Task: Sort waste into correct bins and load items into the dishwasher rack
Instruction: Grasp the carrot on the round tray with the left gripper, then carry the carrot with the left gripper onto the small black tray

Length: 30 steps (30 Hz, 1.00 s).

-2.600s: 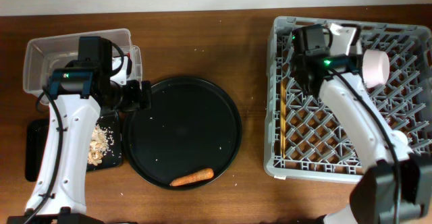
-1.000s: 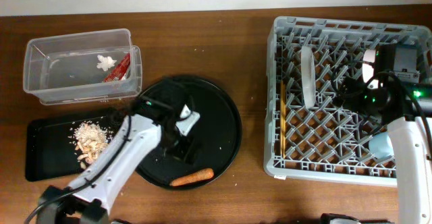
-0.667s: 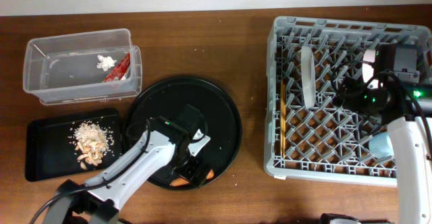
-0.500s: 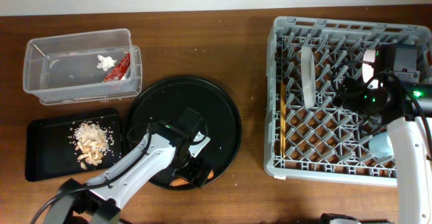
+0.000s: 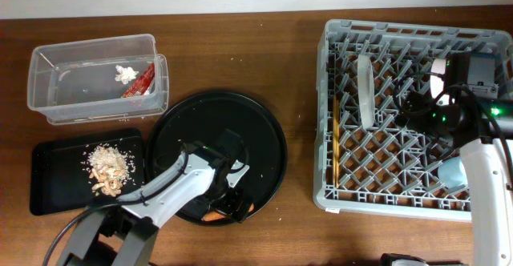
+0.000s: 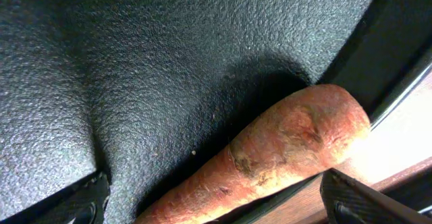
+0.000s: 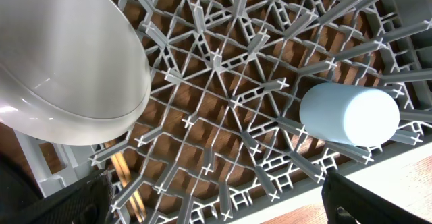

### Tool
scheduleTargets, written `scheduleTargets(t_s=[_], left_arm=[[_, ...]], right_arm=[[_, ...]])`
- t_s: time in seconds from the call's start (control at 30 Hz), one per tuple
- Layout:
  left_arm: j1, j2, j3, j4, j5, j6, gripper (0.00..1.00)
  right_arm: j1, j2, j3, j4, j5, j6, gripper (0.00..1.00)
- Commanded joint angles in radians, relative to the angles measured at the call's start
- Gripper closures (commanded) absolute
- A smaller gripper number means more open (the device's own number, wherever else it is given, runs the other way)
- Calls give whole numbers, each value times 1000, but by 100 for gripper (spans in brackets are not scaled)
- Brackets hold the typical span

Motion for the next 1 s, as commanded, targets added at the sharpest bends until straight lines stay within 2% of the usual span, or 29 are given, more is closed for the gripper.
scheduleTargets(t_s=[0.0, 0.17, 0.37, 0.6, 0.9, 0.97], left_arm=[[-3, 9, 7, 32, -1, -19, 1], [56, 9, 92, 67, -127, -56, 1], [104, 9, 103, 125, -129, -59, 1], [104, 10, 101, 66, -126, -59, 1], [104, 85, 85, 100, -126, -89, 2], [104, 85, 85, 100, -126, -89, 11]], right_arm=[[-3, -2, -2, 0, -2, 1, 2], [-3, -2, -2, -6, -2, 1, 2], [-3, -2, -2, -10, -2, 1, 2], [-3, -2, -2, -10, -2, 1, 2], [-3, -2, -2, -10, -2, 1, 2], [-3, -2, -2, -10, -2, 1, 2]])
